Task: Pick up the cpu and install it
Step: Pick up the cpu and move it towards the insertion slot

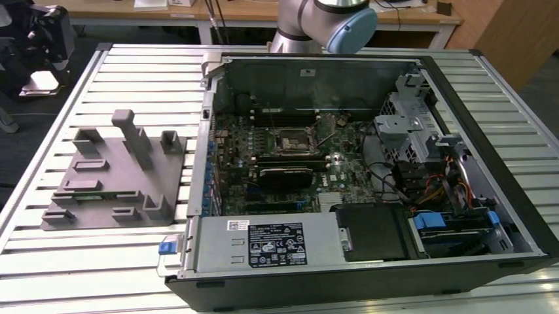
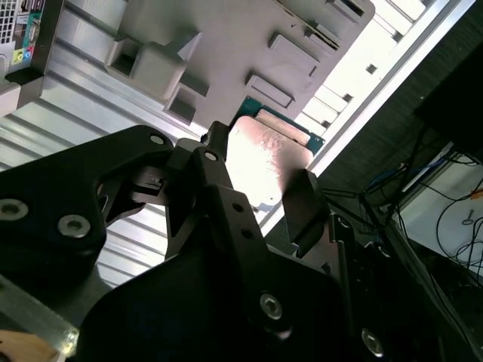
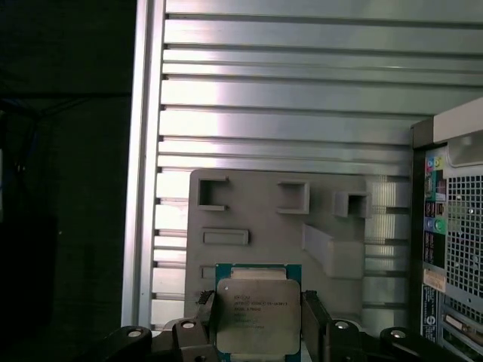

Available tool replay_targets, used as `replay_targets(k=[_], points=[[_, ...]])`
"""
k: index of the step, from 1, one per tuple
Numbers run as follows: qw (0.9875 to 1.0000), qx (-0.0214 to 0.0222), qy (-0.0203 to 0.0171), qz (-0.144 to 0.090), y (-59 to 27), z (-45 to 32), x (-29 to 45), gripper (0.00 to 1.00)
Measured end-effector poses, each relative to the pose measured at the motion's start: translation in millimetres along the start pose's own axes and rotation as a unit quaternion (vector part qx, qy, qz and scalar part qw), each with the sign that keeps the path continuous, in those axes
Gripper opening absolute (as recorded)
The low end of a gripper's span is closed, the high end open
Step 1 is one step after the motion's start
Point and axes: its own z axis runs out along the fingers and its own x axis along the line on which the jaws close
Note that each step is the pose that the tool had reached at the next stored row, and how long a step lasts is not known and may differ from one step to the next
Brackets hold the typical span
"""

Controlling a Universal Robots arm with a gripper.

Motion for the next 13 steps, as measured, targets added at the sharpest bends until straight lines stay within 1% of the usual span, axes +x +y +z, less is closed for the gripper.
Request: replay_targets(k=[13], points=[[1.0000, 0.0000, 0.0001, 0.000, -0.2, -0.4, -8.8, 0.54]])
